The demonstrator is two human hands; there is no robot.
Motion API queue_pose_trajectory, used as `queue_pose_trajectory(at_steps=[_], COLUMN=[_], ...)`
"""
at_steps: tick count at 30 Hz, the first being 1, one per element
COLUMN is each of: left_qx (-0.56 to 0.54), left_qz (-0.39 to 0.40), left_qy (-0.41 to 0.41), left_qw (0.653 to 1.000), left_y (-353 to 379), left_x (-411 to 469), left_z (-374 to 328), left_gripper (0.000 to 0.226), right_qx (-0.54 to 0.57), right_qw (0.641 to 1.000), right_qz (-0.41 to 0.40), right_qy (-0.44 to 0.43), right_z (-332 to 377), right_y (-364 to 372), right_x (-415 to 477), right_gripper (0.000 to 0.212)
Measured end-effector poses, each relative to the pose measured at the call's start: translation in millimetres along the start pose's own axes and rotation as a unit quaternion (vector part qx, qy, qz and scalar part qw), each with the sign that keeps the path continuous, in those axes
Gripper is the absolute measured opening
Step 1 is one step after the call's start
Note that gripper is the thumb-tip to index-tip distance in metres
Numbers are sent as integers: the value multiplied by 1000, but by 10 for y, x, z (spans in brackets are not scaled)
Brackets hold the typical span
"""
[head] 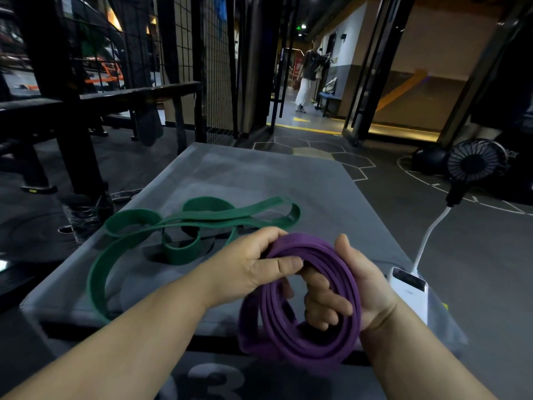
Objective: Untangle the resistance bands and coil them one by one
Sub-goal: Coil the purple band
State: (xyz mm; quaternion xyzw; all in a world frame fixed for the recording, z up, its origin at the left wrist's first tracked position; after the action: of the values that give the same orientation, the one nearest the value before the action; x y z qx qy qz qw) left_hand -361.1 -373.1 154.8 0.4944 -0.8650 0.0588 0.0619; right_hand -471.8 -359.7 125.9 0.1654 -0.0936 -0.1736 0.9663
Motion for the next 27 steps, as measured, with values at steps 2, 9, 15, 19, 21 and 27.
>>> queue_pose_trajectory(at_steps=[2, 9, 15, 19, 21, 27], left_qx=[-24, -70, -99, -101, -110, -102], left_qz=[-18, -101, -169, -146, -121, -128], left_qy=[8, 20, 1, -23, -40, -46], left_qw=[1000, 992, 981, 984, 986, 985], left_y=[-1, -46, -153, -155, -124, -132], left_x=[15, 60, 94, 87, 68, 51], left_z=[-6, 30, 105, 103, 95, 85], left_gripper=[34, 43, 44, 47, 46, 55], right_qx=[-21, -121, -174, -182, -143, -157], right_qw=[1000, 977, 944, 929, 929, 924], right_qz=[-19, -175, -281, -323, -340, -348], right_qy=[-6, 19, -3, -22, -33, -34], right_z=[20, 108, 236, 238, 238, 251], right_y=[-58, -232, -303, -292, -309, -300], right_x=[-26, -119, -182, -151, -139, -106], right_gripper=[45, 42, 65, 58, 62, 63])
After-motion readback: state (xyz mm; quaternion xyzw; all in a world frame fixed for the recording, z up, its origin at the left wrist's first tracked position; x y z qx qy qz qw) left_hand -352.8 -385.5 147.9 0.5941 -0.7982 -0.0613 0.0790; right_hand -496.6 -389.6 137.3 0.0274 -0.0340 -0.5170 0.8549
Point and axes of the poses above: each hand's wrist, its own x-axis towards the middle knuckle, its own y-axis out of the palm, z = x × y, the point moved 6 cm from there along x, towards the middle knuckle, and after that the axes turned 11 degrees about -x, right-handed, at the moved point
